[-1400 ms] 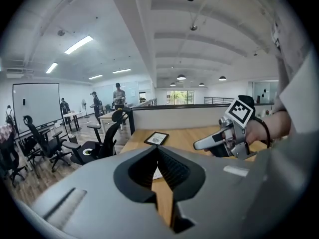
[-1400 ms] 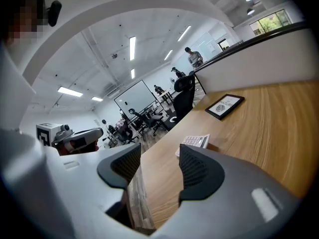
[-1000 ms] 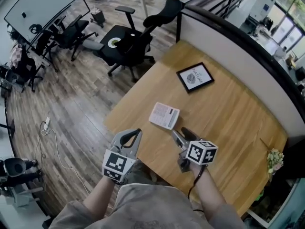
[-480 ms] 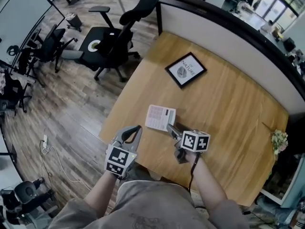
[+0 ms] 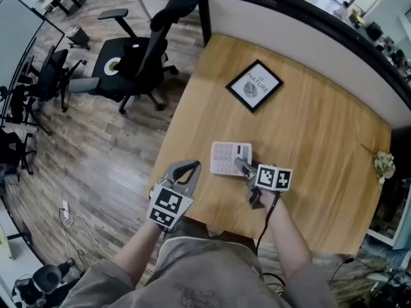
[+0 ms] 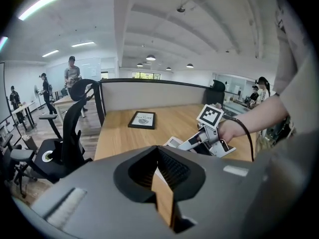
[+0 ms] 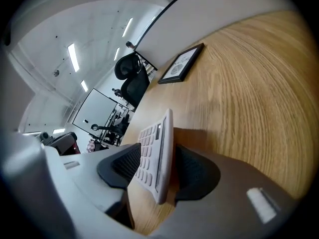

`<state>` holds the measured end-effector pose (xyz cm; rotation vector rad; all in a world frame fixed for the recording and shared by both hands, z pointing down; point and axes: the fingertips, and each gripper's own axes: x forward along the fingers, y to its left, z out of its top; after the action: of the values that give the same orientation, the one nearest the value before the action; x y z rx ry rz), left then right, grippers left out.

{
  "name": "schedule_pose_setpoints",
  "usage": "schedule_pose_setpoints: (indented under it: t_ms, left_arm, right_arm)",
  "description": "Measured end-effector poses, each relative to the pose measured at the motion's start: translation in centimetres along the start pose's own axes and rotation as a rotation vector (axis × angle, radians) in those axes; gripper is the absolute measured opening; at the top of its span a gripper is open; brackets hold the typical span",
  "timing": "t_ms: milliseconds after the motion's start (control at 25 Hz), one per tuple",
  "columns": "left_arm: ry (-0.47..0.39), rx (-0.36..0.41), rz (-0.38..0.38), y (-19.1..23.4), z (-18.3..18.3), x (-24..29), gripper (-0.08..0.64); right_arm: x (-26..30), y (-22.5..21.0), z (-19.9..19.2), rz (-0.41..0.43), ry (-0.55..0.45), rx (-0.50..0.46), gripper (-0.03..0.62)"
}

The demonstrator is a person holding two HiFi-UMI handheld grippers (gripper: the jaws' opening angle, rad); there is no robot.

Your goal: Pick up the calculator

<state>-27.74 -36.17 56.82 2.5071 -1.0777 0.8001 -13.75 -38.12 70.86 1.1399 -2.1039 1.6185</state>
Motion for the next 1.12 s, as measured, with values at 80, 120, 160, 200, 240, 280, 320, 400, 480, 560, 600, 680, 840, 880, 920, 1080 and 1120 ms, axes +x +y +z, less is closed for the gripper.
schedule_pose_setpoints:
  t_ms: [80,120,160,200,240,280,320,400,480,560,600,680,840,880,920,1080,1120]
  left_arm:
    - [0.002,0.006,-0.027,0.5,-0.3,0.1,0.002]
    - [0.004,0.008,-0.039,0.6,-0.4,0.1,0.002]
    - [0.005,0.009,-0.051,0.6,-0.6,0.0,0.002]
    - [0.005,0.011,-0.062,0.6,-0.7,-0.1,0.002]
    - [0.005,0.013,-0.072,0.6,-0.7,-0.1,0.002]
    - [0.004,0.015,-0.081,0.6,-0.7,-0.2,0.002]
    - [0.003,0.017,-0.088,0.7,-0.7,-0.3,0.002]
    - [0.004,0.019,-0.095,0.9,-0.9,-0.4,0.002]
    - [0.004,0.019,-0.097,0.9,-1.1,-0.5,0.002]
    - [0.002,0.02,-0.094,0.9,-1.0,-0.7,0.002]
    - [-0.001,0.021,-0.092,0.9,-0.9,-0.9,0.002]
    - [-0.011,0.028,-0.087,0.8,-0.4,-1.4,0.002]
    - [-0.045,0.04,-0.065,0.9,1.3,-2.7,0.002]
    - [-0.057,0.04,-0.059,1.0,1.8,-3.0,0.002]
    - [-0.071,0.038,-0.055,1.0,2.5,-3.4,0.002]
    - [-0.137,0.03,-0.045,1.0,5.6,-5.1,0.002]
    - [-0.156,0.035,-0.04,1.0,6.5,-5.6,0.002]
  right_arm:
    - [0.7,0.0,-0.5,-0.013,0.02,-0.01,0.225]
    - [0.9,0.0,-0.8,-0.023,0.032,-0.019,0.211]
    - [1.0,0.0,-1.1,-0.032,0.037,-0.023,0.164]
    - [1.0,0.0,-1.3,-0.037,0.033,-0.017,0.152]
    - [0.9,0.1,-1.3,-0.04,0.021,-0.003,0.144]
    - [0.8,0.1,-1.2,-0.04,0.006,0.015,0.141]
    - [0.8,0.1,-1.2,-0.039,-0.007,0.035,0.138]
    - [0.8,0.0,-1.3,-0.03,-0.025,0.078,0.132]
    - [0.7,-0.1,-1.5,-0.02,-0.036,0.121,0.124]
    - [0.4,0.0,-1.4,-0.021,-0.061,0.158,0.121]
    - [0.1,0.1,-1.2,-0.026,-0.081,0.176,0.12]
    - [-0.8,0.7,-0.7,-0.022,-0.133,0.222,0.118]
    - [-3.4,3.4,1.5,0.02,-0.236,0.255,0.1]
    - [-4.1,4.2,2.2,0.03,-0.256,0.242,0.098]
    - [-4.9,5.1,2.9,0.045,-0.276,0.234,0.098]
    - [-9.0,8.7,5.5,0.116,-0.371,0.223,0.098]
    - [-10.2,9.7,6.2,0.136,-0.399,0.221,0.098]
